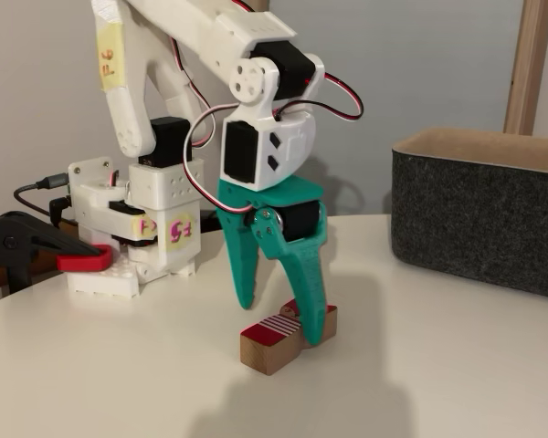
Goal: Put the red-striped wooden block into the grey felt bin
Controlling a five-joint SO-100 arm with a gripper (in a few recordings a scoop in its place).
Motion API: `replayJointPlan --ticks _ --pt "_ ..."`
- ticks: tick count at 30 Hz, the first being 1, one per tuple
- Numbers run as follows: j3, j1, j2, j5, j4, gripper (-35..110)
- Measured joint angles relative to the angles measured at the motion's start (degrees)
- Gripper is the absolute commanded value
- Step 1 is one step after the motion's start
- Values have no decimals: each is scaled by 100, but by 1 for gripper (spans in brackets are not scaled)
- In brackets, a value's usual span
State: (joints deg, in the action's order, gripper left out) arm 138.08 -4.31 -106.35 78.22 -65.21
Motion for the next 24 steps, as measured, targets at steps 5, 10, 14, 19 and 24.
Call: replayJointPlan --ticks 5,10,14,19,24 --pt "0 -9 202 -79 237 32" --pt "0 -9 272 -105 352 28" --pt "-9 0 281 -202 466 22" --pt "-18 9 281 -378 562 17" --pt "-44 -9 290 -475 668 13"
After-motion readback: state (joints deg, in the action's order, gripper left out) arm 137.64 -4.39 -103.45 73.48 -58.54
